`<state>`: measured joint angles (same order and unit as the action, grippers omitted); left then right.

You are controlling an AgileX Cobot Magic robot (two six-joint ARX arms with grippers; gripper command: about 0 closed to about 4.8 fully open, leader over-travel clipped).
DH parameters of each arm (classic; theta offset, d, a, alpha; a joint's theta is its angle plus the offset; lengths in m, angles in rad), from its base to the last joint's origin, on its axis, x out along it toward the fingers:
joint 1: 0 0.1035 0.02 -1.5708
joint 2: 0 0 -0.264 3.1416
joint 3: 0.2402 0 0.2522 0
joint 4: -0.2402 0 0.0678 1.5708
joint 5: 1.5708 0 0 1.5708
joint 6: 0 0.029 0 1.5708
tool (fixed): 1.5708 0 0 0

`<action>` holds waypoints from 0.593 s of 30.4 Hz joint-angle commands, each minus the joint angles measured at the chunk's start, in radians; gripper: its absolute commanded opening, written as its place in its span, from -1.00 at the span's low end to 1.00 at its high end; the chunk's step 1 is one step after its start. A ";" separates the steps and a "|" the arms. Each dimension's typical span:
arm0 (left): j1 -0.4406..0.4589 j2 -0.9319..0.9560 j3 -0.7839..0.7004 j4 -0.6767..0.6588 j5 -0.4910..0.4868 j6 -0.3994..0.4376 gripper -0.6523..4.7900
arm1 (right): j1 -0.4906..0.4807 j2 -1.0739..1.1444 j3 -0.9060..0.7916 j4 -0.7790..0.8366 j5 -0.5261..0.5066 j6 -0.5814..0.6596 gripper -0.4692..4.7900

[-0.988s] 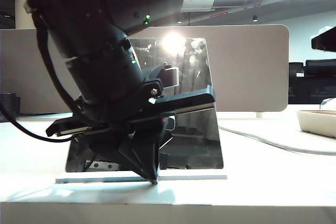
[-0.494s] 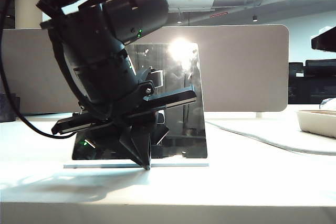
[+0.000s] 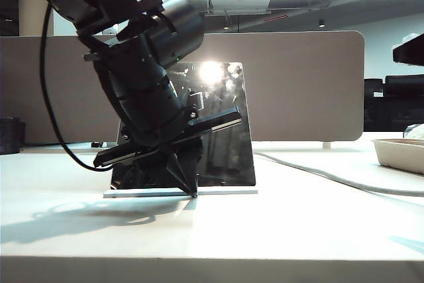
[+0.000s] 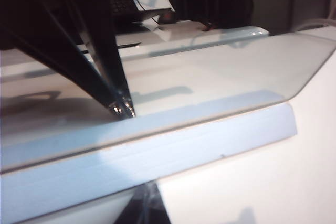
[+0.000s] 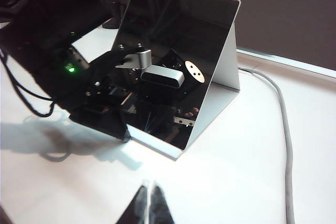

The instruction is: Push the base of the mirror on the table to move it forward for a short distance.

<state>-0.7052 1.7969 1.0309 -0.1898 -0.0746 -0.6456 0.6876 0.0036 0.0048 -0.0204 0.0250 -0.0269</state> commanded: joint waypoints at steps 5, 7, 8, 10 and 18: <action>0.082 0.114 0.127 -0.071 0.011 0.046 -0.76 | 0.002 0.000 0.001 0.014 -0.001 0.000 -0.74; 0.104 0.130 0.141 -0.074 0.011 0.048 -0.76 | 0.002 0.000 0.001 0.014 -0.001 -0.001 -0.74; 0.114 0.133 0.140 -0.068 0.011 0.051 -0.76 | 0.002 0.000 0.001 0.014 -0.001 -0.001 -0.74; 0.143 0.146 0.140 -0.048 0.011 0.052 -0.76 | 0.002 0.000 0.001 0.014 -0.001 -0.001 -0.74; 0.232 0.213 0.193 -0.010 0.011 0.096 -0.76 | 0.002 0.000 0.001 0.014 -0.001 0.000 -0.74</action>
<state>-0.4862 1.9766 1.2282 -0.1154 -0.0364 -0.5728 0.6876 0.0040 0.0048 -0.0204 0.0246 -0.0269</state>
